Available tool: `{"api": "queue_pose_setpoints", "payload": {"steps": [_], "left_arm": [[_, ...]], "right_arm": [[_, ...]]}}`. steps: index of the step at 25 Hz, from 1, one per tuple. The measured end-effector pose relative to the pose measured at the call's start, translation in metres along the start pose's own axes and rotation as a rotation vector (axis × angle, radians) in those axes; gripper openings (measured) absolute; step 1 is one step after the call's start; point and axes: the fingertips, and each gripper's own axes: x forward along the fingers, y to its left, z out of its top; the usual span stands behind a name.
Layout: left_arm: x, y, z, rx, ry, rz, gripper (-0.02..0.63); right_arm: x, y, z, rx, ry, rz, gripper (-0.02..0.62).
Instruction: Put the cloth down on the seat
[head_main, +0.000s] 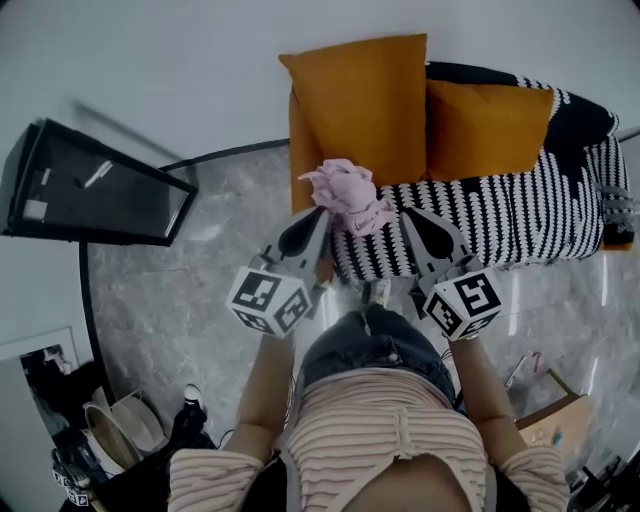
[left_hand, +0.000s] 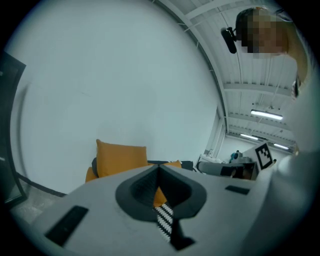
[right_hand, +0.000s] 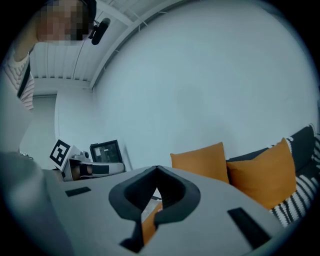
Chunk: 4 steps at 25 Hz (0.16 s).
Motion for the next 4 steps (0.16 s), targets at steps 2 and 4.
{"api": "queue_pose_setpoints", "payload": {"steps": [2,4], "left_arm": [[0.0,0.0,0.004,-0.001,-0.007,0.002,0.012],[0.001,-0.001,0.008,-0.001,-0.013,0.003,0.012]], "right_arm": [[-0.003,0.0,0.009,-0.019,-0.021,0.004,0.008],[-0.006,0.0,0.017,-0.031,-0.043,0.008,0.008]]}}
